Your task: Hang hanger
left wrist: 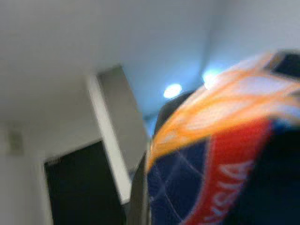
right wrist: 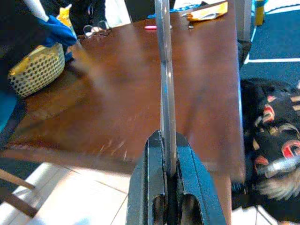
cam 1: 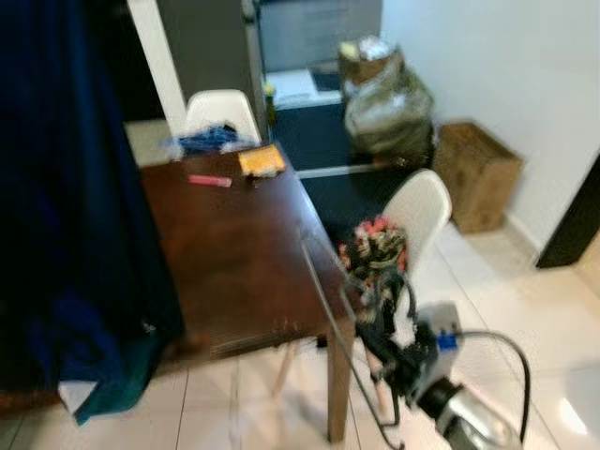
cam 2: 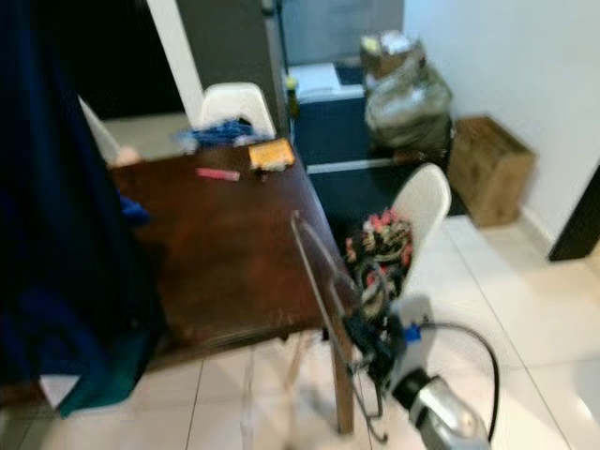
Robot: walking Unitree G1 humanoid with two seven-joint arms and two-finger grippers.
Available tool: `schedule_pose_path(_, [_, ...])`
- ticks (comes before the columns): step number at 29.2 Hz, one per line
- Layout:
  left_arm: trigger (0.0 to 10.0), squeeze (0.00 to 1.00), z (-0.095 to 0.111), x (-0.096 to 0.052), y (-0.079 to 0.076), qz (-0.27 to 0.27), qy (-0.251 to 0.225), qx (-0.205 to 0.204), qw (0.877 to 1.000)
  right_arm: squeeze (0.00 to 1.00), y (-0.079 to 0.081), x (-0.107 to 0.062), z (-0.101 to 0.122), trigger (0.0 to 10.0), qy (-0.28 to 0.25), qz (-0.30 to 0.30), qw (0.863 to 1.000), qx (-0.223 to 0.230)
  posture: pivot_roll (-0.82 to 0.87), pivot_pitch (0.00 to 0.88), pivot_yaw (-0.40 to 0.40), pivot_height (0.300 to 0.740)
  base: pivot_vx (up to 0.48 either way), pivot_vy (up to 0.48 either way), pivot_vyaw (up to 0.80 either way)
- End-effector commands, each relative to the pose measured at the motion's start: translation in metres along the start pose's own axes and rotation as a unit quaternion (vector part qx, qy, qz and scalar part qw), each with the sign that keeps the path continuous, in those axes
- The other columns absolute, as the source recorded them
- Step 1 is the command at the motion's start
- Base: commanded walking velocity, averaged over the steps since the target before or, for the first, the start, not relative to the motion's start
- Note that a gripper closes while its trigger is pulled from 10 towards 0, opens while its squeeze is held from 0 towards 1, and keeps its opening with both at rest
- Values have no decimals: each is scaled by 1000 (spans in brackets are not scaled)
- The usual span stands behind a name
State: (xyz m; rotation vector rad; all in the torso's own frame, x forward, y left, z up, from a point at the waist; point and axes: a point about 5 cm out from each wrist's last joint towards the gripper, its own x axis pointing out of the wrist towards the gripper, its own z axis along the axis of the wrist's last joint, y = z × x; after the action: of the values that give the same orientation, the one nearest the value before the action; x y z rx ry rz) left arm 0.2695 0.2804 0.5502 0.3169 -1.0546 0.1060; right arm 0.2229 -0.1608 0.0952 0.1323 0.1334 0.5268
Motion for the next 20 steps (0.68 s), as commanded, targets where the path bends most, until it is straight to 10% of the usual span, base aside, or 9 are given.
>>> schedule_pose_path(1, [10000, 0, -11, -3, 7, 5, 25, 11, 1000, 0, 5, 1, -1, 10000, -5, 4, 1000, 6, -65, 0, 103, 740, 480, 0, 0])
schedule_pose_path(7, [10000, 0, -70, -37, -61, -159, 113, -123, 973, 0, 4, -2, 0, 10000, -6, -1, 1000, 3, -76, 0, 100, 740, 207, 0, 0])
schedule_pose_path(8, [10000, 0, -99, -79, -100, -255, 170, -177, 935, 0, 4, -3, 0, 10000, -4, -2, 1000, 3, -75, 0, 97, 740, 0, 0, 0])
schedule_pose_path(9, [10000, 0, -99, -79, -100, -255, 170, -177, 935, 0, 4, -3, 0, 10000, -4, -2, 1000, 3, -75, 0, 97, 740, 0, 0, 0])
schedule_pose_path(10, [10000, 0, -120, -122, -128, -315, 228, -226, 893, 0, 4, -4, 1, 10000, -3, -2, 1000, 4, -76, 0, 94, 740, 0, 0, 0])
schedule_pose_path(14, [10000, 0, -150, -199, -160, -363, 346, -274, 821, 0, 5, -6, 1, 10000, -2, -1, 1000, 7, -70, 0, 90, 740, 0, 0, 0])
schedule_pose_path(15, [10000, 0, -150, -199, -160, -363, 346, -274, 821, 0, 5, -6, 1, 10000, -2, -1, 1000, 7, -70, 0, 90, 740, 0, 0, 0])
schedule_pose_path(17, [10000, 0, -173, -271, -171, -370, 448, -240, 777, 0, 6, -6, 1, 10000, -2, 2, 1000, 11, -67, 0, 88, 740, 0, 0, 0])
schedule_pose_path(20, [10000, 0, -178, -293, -171, -362, 482, -226, 766, 0, 6, -6, 2, 10000, -2, 4, 1000, 13, -57, 0, 85, 740, 0, 0, 0])
